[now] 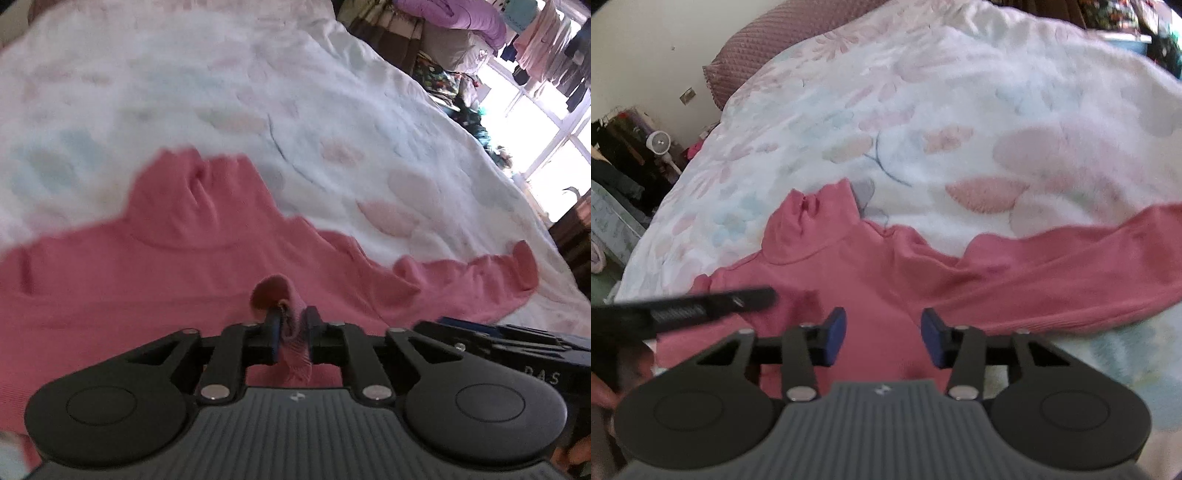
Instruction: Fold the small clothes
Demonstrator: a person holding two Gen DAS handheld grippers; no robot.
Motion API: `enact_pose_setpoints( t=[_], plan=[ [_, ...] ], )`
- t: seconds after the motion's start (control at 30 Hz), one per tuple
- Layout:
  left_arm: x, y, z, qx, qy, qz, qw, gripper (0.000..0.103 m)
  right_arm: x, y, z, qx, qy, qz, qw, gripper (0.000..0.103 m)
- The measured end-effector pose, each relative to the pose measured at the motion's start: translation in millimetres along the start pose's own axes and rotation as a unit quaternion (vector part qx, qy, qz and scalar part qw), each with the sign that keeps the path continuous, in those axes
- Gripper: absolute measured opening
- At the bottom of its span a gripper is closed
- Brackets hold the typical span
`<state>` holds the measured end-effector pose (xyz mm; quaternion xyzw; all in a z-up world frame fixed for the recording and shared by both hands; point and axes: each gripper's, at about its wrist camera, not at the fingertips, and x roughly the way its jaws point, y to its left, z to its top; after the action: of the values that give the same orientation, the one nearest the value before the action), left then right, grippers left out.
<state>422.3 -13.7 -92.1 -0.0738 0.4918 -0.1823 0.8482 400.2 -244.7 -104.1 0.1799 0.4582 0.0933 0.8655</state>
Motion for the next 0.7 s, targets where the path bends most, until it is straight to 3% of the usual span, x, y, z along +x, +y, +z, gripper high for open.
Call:
enact_pose_setpoints(
  t=[0.07, 0.17, 0.23, 0.3, 0.37, 0.43, 0.57, 0.6, 0.7],
  plan=[
    [8.9, 4.5, -3.2, -0.002, 0.023, -0.026, 0.9994, 0.04, 9.4, -2.0, -0.3, 0.008, 0.003, 0.01, 1.0, 0.042],
    [-4.9, 8.2, -4.0, 0.006, 0.013, -0.028, 0.9995, 0.046, 19.0, 0.6, 2.0, 0.013, 0.004, 0.021, 1.0, 0.042],
    [-29.3, 17.1, -5.0, 0.002, -0.01, -0.036, 0.9993, 0.055, 22.6, 1.6, 4.0, 0.018, 0.001, 0.036, 0.999, 0.045],
    [-55.6, 31.4, -8.3, 0.003, -0.042, -0.028, 0.9987, 0.056, 26.8, 2.3, 6.0, 0.025, 0.001, 0.05, 0.998, 0.046],
    [-82.4, 46.3, -12.5, 0.002, -0.064, -0.003, 0.9979, 0.057, 33.6, 3.3, 9.2, 0.038, 0.008, 0.059, 0.997, 0.048],
    [-104.6, 66.4, -19.1, 0.001, -0.081, 0.037, 0.996, 0.057, 42.1, 5.6, 11.8, 0.044, 0.017, 0.053, 0.998, 0.059],
    [-128.7, 111.6, -35.8, -0.012, -0.089, 0.11, 0.9898, 0.057, 60.3, 2.9, 12.3, 0.065, 0.026, 0.034, 0.997, 0.061],
    [-132.6, 124.1, -39.6, -0.025, -0.087, 0.122, 0.9884, 0.057, 67.1, -0.1, 12.1, 0.077, 0.031, 0.034, 0.996, 0.06],
    [-144.7, 158.5, -51.3, -0.069, -0.09, 0.145, 0.9829, 0.057, 84.8, -1.6, 9.7, 0.09, 0.041, 0.031, 0.995, 0.037]
  ],
)
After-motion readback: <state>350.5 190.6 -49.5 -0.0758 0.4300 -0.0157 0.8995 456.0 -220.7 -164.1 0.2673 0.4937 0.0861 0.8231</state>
